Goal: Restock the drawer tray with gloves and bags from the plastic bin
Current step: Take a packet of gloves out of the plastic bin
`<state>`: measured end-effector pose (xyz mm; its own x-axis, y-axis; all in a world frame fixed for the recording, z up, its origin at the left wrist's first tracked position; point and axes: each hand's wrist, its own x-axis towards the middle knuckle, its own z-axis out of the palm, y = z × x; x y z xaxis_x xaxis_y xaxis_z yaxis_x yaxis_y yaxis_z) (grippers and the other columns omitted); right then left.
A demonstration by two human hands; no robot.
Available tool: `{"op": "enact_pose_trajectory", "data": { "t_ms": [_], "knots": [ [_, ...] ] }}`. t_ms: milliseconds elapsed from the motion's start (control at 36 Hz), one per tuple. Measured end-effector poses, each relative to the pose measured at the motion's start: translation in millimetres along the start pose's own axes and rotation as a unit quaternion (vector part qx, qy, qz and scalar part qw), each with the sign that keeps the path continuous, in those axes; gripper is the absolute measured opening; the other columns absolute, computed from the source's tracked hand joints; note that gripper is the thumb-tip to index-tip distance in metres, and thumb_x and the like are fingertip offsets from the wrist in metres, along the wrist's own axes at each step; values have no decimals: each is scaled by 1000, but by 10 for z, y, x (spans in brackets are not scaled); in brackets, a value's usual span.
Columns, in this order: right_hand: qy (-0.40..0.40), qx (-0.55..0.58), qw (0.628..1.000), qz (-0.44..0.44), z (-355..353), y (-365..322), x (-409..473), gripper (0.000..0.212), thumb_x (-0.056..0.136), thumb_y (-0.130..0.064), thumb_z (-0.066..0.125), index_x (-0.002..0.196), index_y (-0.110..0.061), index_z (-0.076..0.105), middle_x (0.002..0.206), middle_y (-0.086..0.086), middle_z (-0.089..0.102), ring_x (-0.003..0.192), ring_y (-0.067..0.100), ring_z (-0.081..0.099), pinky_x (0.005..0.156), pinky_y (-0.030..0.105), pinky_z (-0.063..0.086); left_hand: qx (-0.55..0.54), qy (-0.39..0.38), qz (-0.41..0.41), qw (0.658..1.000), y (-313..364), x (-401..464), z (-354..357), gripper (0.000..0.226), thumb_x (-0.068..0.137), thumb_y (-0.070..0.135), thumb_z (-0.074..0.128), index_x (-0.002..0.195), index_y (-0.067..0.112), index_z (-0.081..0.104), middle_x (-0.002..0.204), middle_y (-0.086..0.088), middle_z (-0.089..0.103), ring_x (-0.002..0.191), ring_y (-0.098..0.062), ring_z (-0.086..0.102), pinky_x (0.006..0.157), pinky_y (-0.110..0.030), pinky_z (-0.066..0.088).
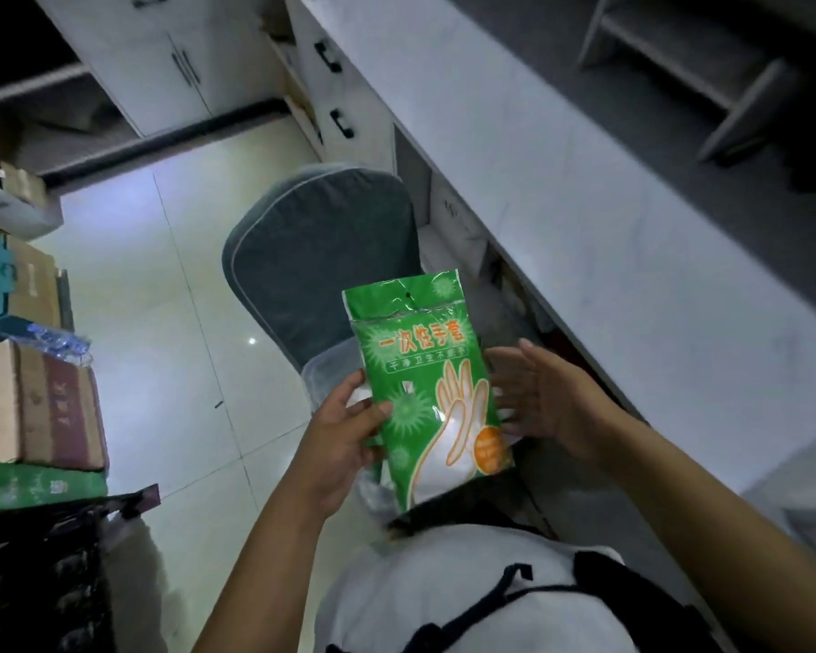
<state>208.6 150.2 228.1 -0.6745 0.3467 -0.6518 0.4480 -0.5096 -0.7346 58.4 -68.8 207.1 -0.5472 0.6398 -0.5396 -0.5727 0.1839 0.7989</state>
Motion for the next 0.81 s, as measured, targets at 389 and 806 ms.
{"op": "enact_pose_trajectory", "data": {
  "t_ms": [389,806],
  "knots": [
    [227,-53,958,-168,-944,-415,-261,36,93,-18,64,127,-30,63,121,7,66,105,19,66,92,44,55,199,-25,186,962,361,1144,1763,64,86,-5,65,133,36,52,105,7,70,85,-1,71,67,-21,57],
    [357,-478,799,-73,-2149,27,637,76,85,-78,24,153,-47,8,167,4,3,152,33,3,117,55,7,755,-176,208,596,-113,2379,2980,69,98,62,29,154,45,-7,167,-5,-3,153,-28,-4,121,-51,1]
  ]
}}
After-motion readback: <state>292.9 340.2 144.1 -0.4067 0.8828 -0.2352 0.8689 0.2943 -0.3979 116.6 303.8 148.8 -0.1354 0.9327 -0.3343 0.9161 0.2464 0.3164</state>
